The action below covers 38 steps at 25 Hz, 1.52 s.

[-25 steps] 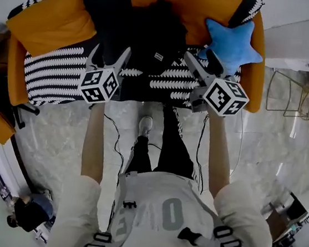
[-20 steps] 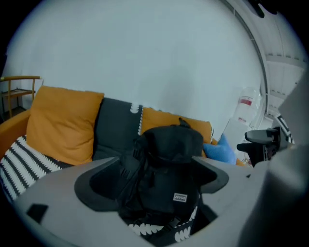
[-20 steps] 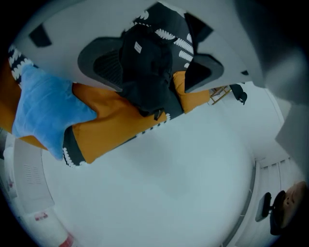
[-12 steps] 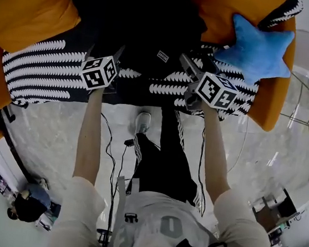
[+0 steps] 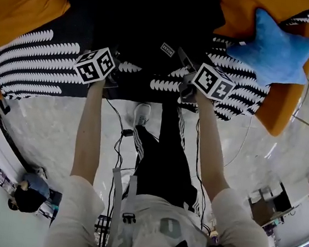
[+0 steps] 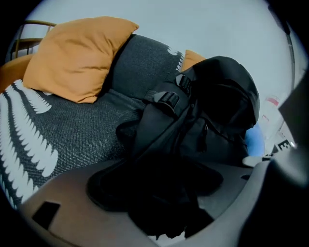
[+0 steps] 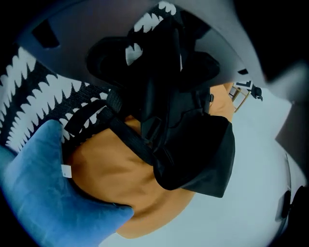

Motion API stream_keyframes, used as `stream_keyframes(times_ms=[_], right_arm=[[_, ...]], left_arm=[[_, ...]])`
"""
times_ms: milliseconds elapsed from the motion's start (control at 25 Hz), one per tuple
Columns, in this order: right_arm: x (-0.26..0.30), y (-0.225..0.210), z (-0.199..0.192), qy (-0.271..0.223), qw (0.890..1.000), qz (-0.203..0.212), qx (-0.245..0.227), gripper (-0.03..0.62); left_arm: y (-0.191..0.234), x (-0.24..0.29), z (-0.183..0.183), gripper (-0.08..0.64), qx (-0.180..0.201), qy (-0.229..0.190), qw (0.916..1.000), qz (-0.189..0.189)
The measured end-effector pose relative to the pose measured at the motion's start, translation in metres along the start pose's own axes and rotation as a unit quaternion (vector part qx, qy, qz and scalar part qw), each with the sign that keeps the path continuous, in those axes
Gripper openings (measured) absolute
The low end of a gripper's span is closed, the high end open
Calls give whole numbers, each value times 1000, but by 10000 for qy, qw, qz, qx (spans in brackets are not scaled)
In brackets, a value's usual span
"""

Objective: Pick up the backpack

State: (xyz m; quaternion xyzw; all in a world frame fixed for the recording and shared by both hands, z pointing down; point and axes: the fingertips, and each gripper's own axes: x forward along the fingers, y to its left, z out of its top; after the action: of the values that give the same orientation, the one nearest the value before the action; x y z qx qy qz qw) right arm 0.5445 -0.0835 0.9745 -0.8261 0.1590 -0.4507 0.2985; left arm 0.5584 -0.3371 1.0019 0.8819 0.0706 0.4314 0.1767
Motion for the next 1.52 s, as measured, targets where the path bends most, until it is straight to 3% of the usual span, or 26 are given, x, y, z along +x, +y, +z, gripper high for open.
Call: stream_keyframes(times_ms=[160,280,400,600,1000,1320,1520], right_arm=[[11,6,-3,-14,9985,467,286,180],[10,21,4,-90,9982,526,271,131],[4,34,9,-119,9991,411,66,97],[-18,60,23,-263,9988,272,-311,81],[-123,160,105,-833,9898,526,-1027,77],[-244,282,145,-1260,9762,733,-1608,77],[-331,357,136,-1559,9629,820,-2044,80]], left_arm=[[-3,6,-4,281,-195,136,9996,-120],[-6,-4,7,232,-176,163,9995,-181],[-10,-19,17,167,75,83,9999,-99],[-29,-52,35,106,559,-123,9983,81],[-100,-171,127,74,756,-953,9925,109],[-153,-335,198,69,903,-1867,9780,229],[-177,-448,209,67,1016,-2397,9653,198]])
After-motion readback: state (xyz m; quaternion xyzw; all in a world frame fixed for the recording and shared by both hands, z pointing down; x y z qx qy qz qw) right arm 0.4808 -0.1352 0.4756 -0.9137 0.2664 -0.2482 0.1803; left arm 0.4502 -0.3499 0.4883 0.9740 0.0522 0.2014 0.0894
